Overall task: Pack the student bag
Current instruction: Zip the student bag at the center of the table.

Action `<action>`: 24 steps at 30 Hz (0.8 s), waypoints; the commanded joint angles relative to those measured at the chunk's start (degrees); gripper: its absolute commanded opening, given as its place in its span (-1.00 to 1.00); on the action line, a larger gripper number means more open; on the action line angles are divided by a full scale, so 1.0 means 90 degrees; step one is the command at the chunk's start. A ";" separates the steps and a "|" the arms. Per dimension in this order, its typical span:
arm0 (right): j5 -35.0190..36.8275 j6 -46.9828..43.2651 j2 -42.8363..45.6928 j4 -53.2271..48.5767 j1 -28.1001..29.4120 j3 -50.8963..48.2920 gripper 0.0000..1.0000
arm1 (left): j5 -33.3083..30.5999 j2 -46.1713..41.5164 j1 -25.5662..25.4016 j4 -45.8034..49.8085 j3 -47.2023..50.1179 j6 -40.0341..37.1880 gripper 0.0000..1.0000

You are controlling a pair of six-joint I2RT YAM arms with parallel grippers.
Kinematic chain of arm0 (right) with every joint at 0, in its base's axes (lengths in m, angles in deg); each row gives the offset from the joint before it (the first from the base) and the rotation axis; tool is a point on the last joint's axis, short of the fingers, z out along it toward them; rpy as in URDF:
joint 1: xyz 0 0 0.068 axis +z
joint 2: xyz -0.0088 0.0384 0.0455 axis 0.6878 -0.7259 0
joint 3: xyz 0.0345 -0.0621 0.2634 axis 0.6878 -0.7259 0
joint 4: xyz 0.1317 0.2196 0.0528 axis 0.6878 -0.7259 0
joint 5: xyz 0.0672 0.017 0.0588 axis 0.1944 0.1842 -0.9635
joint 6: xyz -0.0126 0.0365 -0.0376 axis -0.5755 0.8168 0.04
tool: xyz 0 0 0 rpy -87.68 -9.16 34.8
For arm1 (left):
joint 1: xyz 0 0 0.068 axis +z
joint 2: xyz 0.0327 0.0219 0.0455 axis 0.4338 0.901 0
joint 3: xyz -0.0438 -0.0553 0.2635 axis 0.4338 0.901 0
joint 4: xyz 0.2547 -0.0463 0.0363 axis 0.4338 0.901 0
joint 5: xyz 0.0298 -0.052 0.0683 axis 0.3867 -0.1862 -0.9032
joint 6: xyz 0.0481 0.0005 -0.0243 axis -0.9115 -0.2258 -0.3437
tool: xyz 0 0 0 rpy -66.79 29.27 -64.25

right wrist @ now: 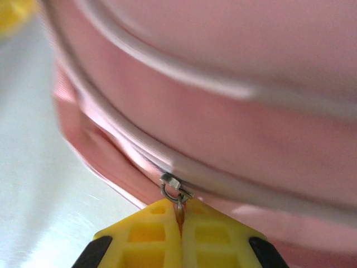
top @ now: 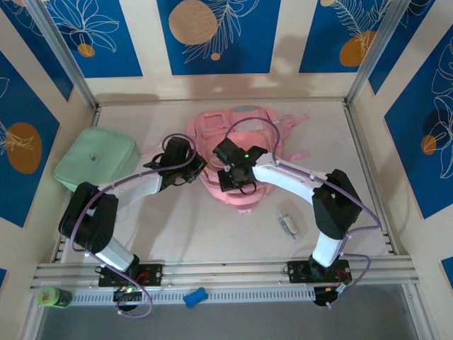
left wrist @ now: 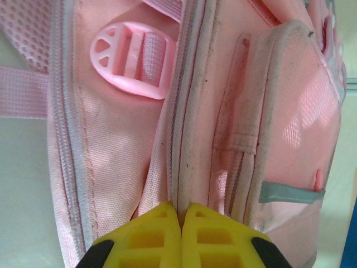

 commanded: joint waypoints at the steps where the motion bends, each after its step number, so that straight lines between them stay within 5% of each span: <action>1: 0.0222 0.0132 0.0609 -0.0778 -0.0325 -0.0354 -1.00 | -0.0215 0.0168 0.0622 0.0385 -0.0461 -0.0705 -1.00; 8: 0.0469 -0.0190 0.0779 -0.1084 -0.0659 -0.0194 -1.00 | 0.0861 0.0875 0.1106 0.0407 -0.1409 -0.1320 -1.00; 12: -0.0207 -0.0229 0.0630 -0.0585 -0.0254 0.0181 -1.00 | 0.1238 0.1118 0.1132 0.0600 -0.1959 -0.1701 -1.00; 18: -0.0500 0.0147 0.0263 -0.0358 -0.0182 0.0476 -1.00 | 0.0765 0.0305 0.1338 0.1645 -0.1801 -0.2119 -0.11; 24: -0.0617 0.0189 0.0204 -0.0094 -0.0157 0.0291 -1.00 | 0.0492 -0.0830 0.0705 0.0975 -0.0382 -0.0582 0.08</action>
